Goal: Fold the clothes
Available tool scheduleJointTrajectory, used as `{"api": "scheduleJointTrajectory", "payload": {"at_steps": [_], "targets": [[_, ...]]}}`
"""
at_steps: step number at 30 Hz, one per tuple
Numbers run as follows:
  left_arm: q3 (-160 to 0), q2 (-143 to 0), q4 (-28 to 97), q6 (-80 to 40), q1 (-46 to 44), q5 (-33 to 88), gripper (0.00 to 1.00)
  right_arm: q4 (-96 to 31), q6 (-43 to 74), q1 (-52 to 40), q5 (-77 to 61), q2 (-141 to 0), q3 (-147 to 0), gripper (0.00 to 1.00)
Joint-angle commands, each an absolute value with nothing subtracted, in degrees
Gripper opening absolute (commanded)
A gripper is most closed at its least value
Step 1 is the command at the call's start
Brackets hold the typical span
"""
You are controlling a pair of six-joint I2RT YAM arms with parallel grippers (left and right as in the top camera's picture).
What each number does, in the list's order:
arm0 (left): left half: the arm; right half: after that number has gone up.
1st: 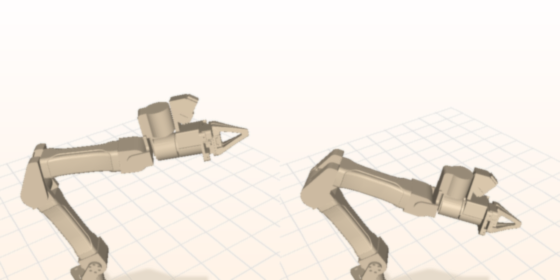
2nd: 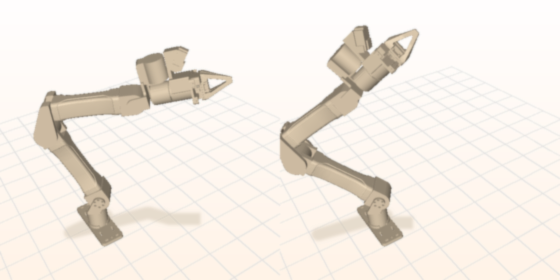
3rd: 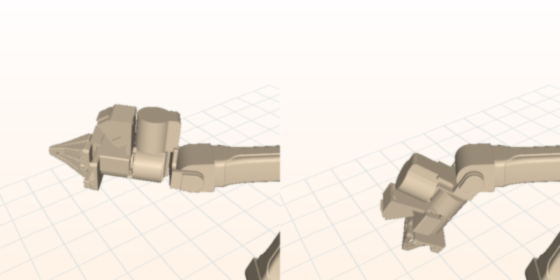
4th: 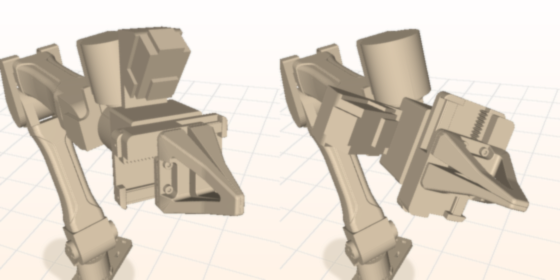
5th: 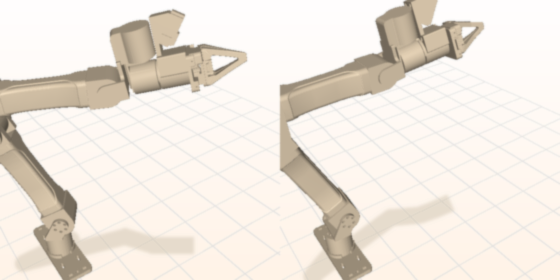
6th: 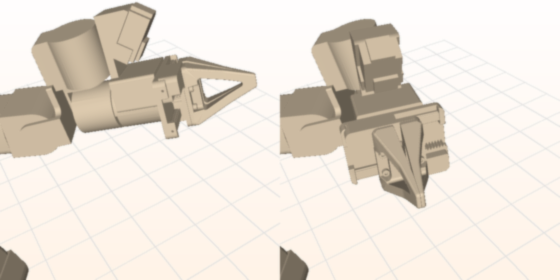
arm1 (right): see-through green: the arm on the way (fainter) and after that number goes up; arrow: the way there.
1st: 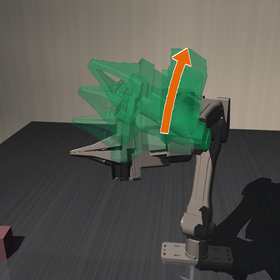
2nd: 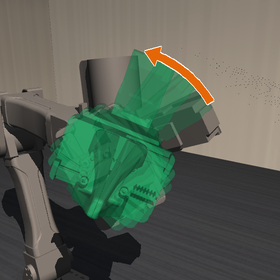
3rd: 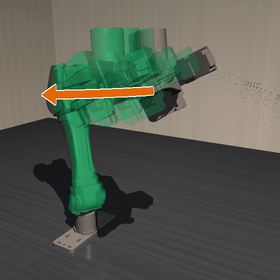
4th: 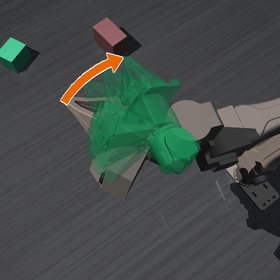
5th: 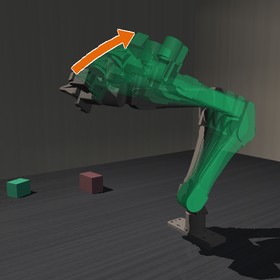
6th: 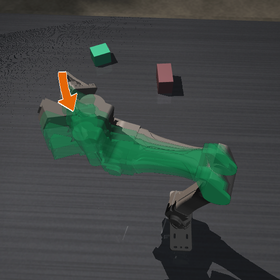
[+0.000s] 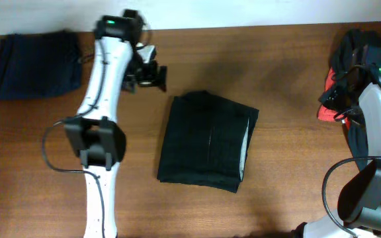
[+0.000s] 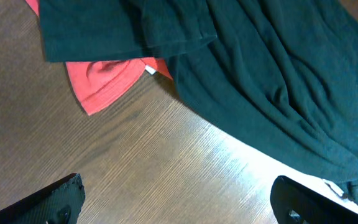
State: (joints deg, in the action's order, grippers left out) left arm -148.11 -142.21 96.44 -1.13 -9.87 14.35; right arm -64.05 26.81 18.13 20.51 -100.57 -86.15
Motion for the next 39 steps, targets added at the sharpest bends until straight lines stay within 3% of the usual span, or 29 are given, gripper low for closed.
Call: {"api": "scheduleJointTrajectory", "payload": {"at_steps": [1,10,11,12,13,16,17,19,22,25,27,31,39], "targets": [[-143.1,-142.1,96.7,12.4,-7.9,30.7,0.99,-64.1,27.5,18.4,21.2,-100.1,-86.8,0.99],[-107.0,-142.2,77.7,14.7,-10.3,35.9,0.99,-64.1,27.5,18.4,21.2,-100.1,-86.8,0.99],[-105.3,-142.2,76.9,14.7,-10.6,37.3,0.95,-64.1,27.5,18.4,21.2,-100.1,-86.8,0.99],[-104.9,-142.2,76.9,14.6,-11.3,37.6,0.76,-64.1,27.5,18.4,21.2,-100.1,-86.8,0.99],[-104.9,-142.2,76.9,14.5,-12.0,37.6,0.66,-64.1,27.5,18.4,21.2,-100.1,-86.8,0.99],[-104.9,-142.2,73.5,4.5,-12.8,33.8,0.06,-64.1,27.5,18.4,21.2,-100.1,-86.8,0.99],[-105.1,-142.1,72.0,-0.6,-12.5,29.1,0.01,-64.1,27.5,18.4,21.2,-100.1,-86.8,0.99],[-108.1,-142.1,72.2,-11.6,-10.5,13.3,0.0,-64.1,27.5,18.4,21.2,-100.1,-86.8,0.99],[-120.9,-142.1,78.2,-18.3,-4.6,-3.1,0.0,-64.1,27.5,18.4,21.2,-100.1,-86.8,0.99],[-136.8,-142.1,81.6,-17.9,0.5,-9.1,0.01,-64.1,27.5,18.4,21.2,-100.1,-86.8,0.99],[-142.6,-142.1,79.9,-9.1,2.0,-10.0,0.0,-64.1,27.5,18.4,21.2,-100.1,-86.8,0.99],[-146.9,-142.1,79.2,-9.1,2.5,-33.7,0.01,-64.1,27.5,18.4,21.2,-100.1,-86.8,0.99],[-158.7,-142.1,73.7,-15.1,2.6,-38.8,0.0,-64.1,27.5,18.4,21.2,-100.1,-86.8,0.99]]}}
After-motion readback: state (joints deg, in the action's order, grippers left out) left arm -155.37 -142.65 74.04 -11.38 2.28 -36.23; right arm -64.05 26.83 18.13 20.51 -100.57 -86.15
